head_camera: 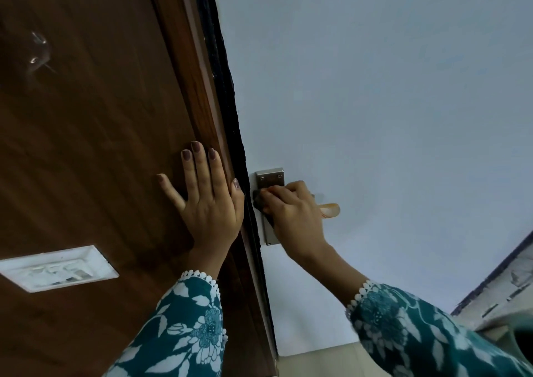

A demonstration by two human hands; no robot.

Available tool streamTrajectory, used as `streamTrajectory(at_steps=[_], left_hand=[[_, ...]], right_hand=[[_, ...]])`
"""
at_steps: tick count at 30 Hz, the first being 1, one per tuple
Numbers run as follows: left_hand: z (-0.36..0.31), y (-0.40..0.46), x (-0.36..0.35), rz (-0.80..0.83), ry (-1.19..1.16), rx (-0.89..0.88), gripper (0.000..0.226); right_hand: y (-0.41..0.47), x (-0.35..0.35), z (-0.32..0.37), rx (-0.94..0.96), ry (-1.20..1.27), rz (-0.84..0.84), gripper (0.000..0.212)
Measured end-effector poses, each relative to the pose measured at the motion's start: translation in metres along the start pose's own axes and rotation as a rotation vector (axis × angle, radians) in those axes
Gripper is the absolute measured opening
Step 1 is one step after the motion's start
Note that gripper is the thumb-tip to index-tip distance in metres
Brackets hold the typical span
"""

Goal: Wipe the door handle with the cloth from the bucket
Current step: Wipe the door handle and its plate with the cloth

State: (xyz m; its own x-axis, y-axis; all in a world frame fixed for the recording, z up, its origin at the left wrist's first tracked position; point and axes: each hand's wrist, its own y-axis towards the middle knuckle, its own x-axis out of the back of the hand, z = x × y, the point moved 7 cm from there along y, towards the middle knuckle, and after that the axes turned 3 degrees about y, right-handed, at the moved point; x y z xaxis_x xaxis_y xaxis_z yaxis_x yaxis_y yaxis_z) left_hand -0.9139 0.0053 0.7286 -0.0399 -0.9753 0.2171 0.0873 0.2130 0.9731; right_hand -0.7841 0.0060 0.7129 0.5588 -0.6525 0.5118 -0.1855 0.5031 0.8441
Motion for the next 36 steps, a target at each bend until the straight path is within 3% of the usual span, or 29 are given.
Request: streamTrajectory(at_steps=[7,12,16,18,22,27,31,36], left_hand=[[0.0,0.0,-0.001,-0.002,-0.002,0.013,0.063],[0.0,0.001,0.0,0.007,0.006,-0.002,0.065],[0.001,0.0,0.001,0.013,-0.005,-0.009,0.066],[0.001,0.0,0.001,0.012,-0.006,-0.008,0.066],[0.001,0.0,0.0,0.009,-0.009,0.004,0.065],[0.0,0.0,-0.001,0.008,-0.004,0.003,0.063],[0.0,0.0,0.001,0.006,-0.003,-0.018,0.061],[0.0,0.001,0.001,0.009,-0.003,-0.02,0.061]], right_hand=[[-0.017,0.015,-0.056,-0.173,-0.093,0.032,0.014],[-0.01,0.007,-0.02,-0.038,-0.058,-0.013,0.016],[-0.011,-0.001,0.001,0.045,-0.049,0.042,0.022],[-0.015,0.006,-0.014,0.036,-0.108,0.043,0.013],[-0.024,0.025,-0.05,-0.029,-0.159,0.057,0.016],[-0.017,0.001,-0.018,0.015,-0.119,0.114,0.012],[-0.021,-0.013,0.004,0.08,-0.089,0.165,0.027],[-0.029,0.009,-0.046,-0.024,-0.147,0.194,0.027]])
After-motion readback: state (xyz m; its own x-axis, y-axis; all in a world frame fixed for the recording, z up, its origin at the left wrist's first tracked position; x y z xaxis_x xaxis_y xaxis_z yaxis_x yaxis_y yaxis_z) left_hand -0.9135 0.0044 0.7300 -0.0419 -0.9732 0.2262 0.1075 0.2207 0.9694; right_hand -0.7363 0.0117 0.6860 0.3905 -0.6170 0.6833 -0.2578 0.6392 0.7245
